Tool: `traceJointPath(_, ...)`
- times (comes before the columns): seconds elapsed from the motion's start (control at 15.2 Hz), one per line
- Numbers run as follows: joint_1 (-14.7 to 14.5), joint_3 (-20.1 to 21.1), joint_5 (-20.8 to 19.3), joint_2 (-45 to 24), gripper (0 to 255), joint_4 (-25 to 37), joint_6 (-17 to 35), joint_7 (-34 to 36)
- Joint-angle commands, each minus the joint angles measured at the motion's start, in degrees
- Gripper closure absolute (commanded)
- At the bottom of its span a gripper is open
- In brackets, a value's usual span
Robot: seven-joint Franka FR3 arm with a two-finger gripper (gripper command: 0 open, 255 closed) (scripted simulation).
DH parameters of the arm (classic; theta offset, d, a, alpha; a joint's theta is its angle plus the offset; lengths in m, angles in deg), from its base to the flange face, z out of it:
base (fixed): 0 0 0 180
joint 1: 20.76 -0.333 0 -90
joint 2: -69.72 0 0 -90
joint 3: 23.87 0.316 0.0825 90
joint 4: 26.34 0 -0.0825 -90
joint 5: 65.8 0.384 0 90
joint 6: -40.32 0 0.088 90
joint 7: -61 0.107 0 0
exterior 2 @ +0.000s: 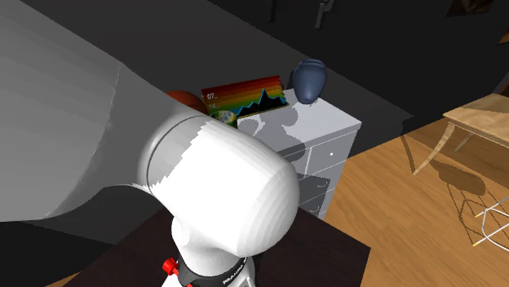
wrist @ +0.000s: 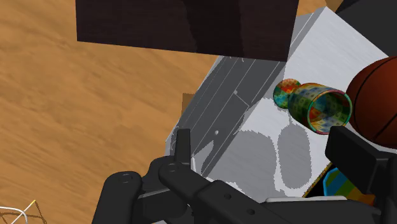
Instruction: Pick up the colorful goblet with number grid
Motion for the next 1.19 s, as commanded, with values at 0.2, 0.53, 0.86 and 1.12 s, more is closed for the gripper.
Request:
traceJointPath(0.2,-0.86,2.62,1.87,0.25,0,-4.73,5.08,2.4)
traceJointPath(0.53,-2.49,7.34,5.07,-1.17,0,-11.24,14.06,6.3)
traceJointPath(0.86,-4.19,12.44,8.08,-5.19,0,-15.87,23.83,10.25)
traceJointPath(1.12,-5.23,16.79,9.95,-10.45,0,-18.08,32.2,13.57)
